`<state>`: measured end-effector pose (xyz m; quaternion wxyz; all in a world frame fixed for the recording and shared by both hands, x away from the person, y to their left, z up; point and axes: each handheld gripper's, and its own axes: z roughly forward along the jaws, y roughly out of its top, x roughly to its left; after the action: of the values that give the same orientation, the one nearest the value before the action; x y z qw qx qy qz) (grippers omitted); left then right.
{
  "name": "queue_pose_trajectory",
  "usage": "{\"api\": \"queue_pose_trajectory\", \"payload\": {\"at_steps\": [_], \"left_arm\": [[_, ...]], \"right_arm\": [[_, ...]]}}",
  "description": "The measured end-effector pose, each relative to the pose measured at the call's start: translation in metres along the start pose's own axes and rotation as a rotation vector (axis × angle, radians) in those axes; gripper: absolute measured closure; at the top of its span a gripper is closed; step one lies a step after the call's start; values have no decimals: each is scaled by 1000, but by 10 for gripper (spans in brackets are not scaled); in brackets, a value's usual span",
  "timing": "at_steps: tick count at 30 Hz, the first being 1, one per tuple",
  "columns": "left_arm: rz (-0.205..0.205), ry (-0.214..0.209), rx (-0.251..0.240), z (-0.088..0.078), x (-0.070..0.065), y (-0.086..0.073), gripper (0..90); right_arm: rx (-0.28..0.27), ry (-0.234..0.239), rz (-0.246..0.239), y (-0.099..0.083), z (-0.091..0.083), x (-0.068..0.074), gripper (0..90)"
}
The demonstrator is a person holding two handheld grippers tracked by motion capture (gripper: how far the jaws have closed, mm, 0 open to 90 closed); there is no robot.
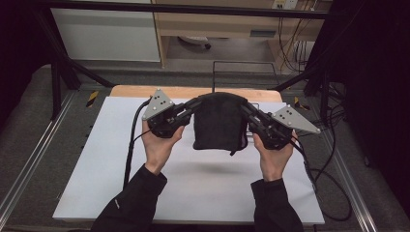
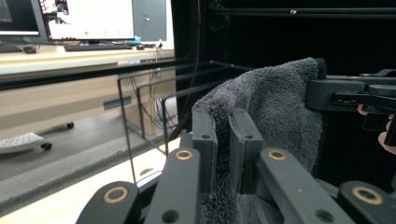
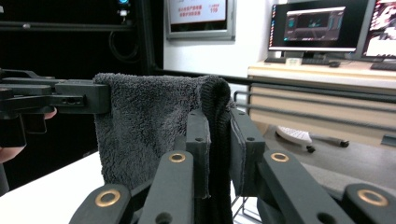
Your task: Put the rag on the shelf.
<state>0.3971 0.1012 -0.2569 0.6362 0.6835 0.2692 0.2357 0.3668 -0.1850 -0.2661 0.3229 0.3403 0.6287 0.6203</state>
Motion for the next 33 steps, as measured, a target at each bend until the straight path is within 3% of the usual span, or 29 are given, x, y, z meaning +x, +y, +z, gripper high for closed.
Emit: {"api": "queue_pose_trajectory", "payload": {"at_steps": [7,14,33], "left_arm": [[9,-7,-40,16,-9,13,820],[-6,-19,-72,30,-10,27,820],[10,-22,-172,57,-13,82,820]], "right_arm": [[-54,-44,-9,12,-7,-9,800],[-85,-80,-18,25,-11,-18,801],[-174,-147,-70,78,-14,-37,802]]}}
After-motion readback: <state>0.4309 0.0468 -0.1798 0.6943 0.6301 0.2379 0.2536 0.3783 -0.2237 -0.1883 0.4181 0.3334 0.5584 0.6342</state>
